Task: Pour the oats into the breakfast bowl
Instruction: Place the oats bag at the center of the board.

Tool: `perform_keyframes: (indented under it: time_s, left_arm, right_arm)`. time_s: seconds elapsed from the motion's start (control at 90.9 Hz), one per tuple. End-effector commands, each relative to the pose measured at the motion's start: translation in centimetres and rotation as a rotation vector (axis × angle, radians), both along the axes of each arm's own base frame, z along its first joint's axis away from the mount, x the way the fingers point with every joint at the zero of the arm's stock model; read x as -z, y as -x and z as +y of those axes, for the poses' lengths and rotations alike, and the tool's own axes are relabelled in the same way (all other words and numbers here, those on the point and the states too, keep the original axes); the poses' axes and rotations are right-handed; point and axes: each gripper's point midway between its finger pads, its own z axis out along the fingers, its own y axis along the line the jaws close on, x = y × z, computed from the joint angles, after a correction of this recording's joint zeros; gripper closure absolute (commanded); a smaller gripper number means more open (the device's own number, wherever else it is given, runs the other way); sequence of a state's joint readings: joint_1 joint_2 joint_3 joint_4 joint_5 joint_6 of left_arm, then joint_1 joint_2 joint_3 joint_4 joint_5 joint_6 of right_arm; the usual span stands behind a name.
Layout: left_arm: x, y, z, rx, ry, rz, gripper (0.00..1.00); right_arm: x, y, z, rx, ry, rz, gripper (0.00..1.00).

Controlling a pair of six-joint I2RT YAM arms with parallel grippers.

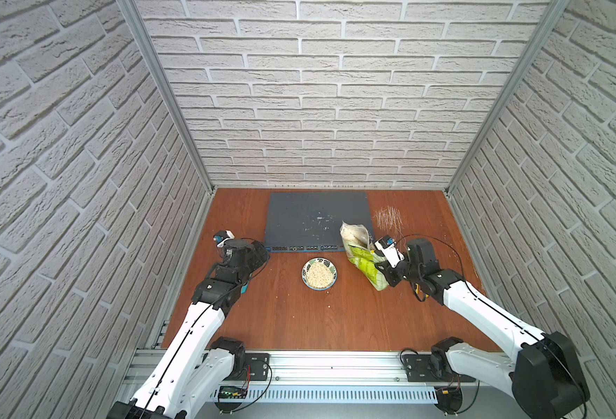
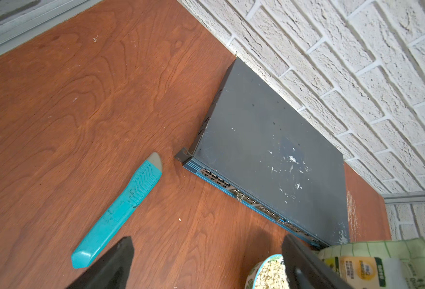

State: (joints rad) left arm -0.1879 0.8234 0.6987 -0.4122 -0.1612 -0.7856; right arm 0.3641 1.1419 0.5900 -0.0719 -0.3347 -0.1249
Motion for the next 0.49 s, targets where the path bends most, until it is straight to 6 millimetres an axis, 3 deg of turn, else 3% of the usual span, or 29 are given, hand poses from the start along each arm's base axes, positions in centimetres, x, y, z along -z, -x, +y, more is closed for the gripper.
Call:
perform_keyframes:
  time_s: [0.0, 0.143, 0.484]
  left_arm:
    - [-2.5, -1.2, -0.3, 0.030, -0.012, -0.091, 0.05]
    - [-2.6, -1.0, -0.1, 0.026, -0.022, -0.097, 0.05]
    - [-2.5, -0.7, 0.3, 0.016, -0.037, -0.098, 0.05]
  right_arm:
    - [-4.9, -1.7, 4.4, -0.121, -0.309, -0.122, 0.96]
    - [-3.5, -2.1, 6.1, -0.194, -0.318, -0.109, 0.97]
    - [-2.5, -0.2, 9.9, -0.381, -0.341, -0.110, 0.96]
